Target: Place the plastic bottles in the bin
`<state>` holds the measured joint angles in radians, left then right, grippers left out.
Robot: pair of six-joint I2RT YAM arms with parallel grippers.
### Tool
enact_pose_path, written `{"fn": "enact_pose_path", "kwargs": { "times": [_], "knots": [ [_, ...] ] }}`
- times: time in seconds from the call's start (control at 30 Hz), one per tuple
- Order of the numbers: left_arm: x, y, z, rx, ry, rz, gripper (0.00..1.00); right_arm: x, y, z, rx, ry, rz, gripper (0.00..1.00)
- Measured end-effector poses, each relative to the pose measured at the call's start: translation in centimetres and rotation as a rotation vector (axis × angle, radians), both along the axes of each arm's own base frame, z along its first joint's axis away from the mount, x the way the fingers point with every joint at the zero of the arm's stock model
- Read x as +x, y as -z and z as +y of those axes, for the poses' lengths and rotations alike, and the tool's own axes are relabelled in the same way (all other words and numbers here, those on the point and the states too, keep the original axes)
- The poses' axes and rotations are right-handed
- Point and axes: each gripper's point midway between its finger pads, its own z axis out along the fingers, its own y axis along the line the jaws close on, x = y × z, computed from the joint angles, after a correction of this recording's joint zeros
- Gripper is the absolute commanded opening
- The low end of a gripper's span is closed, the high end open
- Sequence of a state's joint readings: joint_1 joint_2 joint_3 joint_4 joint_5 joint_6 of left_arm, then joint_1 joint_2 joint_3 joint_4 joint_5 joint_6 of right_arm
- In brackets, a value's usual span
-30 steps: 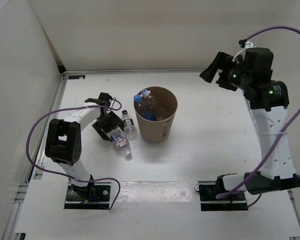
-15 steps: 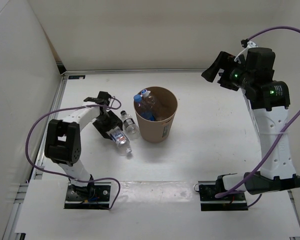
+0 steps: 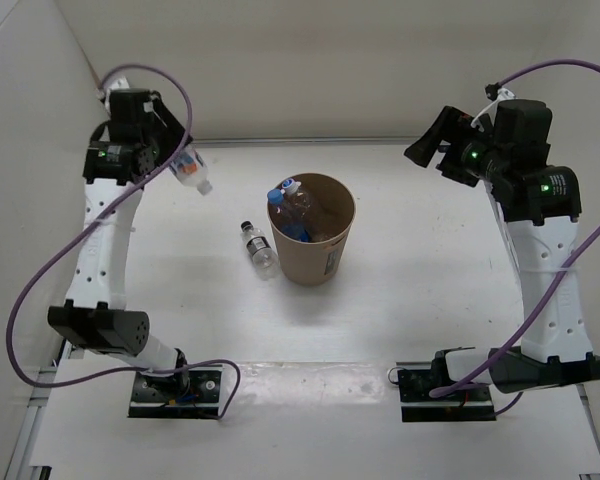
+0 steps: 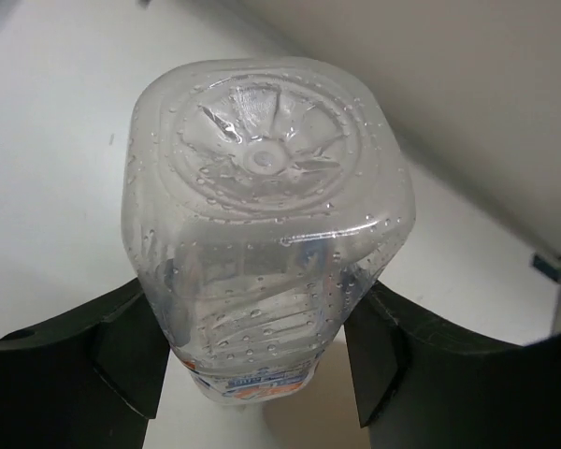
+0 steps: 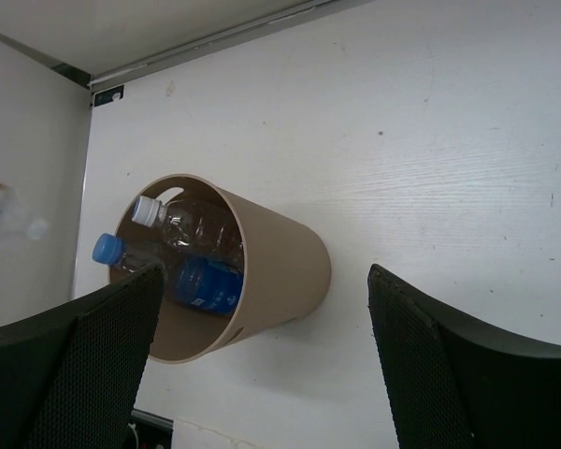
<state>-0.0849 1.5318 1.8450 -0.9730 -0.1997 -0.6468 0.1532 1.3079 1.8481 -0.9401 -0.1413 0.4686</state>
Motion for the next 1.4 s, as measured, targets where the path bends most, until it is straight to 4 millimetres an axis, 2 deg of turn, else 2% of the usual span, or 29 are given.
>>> {"fn": "enact_pose_path", "kwargs": {
  "times": [0.1,0.17,0.2,0.27,0.37,0.43,0.5,0.63,0.83,0.9,1.07,1.23,1.3,1.4],
  "knots": [
    [0.0,-7.0,-0.2,0.045,0.047,-0.183,0.64,-0.1,0.4,-0.2,0.01,0.012,0.014,0.9],
    [-0.5,-10.6,-1.4,0.076,0.097,-0.282,0.64,-0.4,0.7,-0.2,0.019,0.016,0.026,0.9],
    [-0.9,-12.1,-2.8,0.09,0.14,-0.328,0.66,-0.5,0.9,-0.2,0.022,0.017,0.031,0.9],
    [-1.9,-13.9,-6.9,0.133,0.267,-0.392,0.69,-0.8,1.1,-0.2,0.027,0.02,0.04,0.9],
    [-3.9,-14.7,-14.0,0.186,0.469,-0.448,0.71,-1.1,1.0,-0.2,0.044,0.019,0.046,0.9],
    [-5.0,-14.6,-17.3,0.195,0.561,-0.465,0.72,-1.3,1.0,-0.6,0.051,0.029,0.051,0.9],
    [-5.7,-14.2,-19.6,0.203,0.619,-0.476,0.74,-1.6,1.1,-0.9,0.056,0.038,0.056,0.9],
    [-6.3,-13.6,-22.5,0.21,0.672,-0.504,0.75,-2.5,1.2,-1.3,0.064,0.049,0.061,0.9],
    [-6.0,-11.3,-26.2,0.171,0.722,-0.486,0.75,-3.8,0.8,-1.8,0.076,0.063,0.052,0.9],
    [-5.9,-9.9,-27.5,0.148,0.736,-0.463,0.75,-4.0,0.9,-1.9,0.081,0.068,0.052,0.9],
    [-5.7,-4.9,-30.0,0.126,0.786,-0.378,0.75,-4.2,0.8,-2.3,0.089,0.078,0.053,0.9],
    [-4.5,-0.6,-32.4,0.117,0.817,-0.302,0.77,-4.8,1.3,-2.1,0.08,0.067,0.08,0.9],
    [-4.2,0.9,-33.0,0.117,0.824,-0.275,0.97,-5.2,1.5,-1.6,0.078,0.052,0.087,0.9],
    [-4.2,2.4,-33.3,0.107,0.828,-0.246,1.0,-5.7,1.6,-1.2,0.078,0.033,0.087,0.9]
  ]
}}
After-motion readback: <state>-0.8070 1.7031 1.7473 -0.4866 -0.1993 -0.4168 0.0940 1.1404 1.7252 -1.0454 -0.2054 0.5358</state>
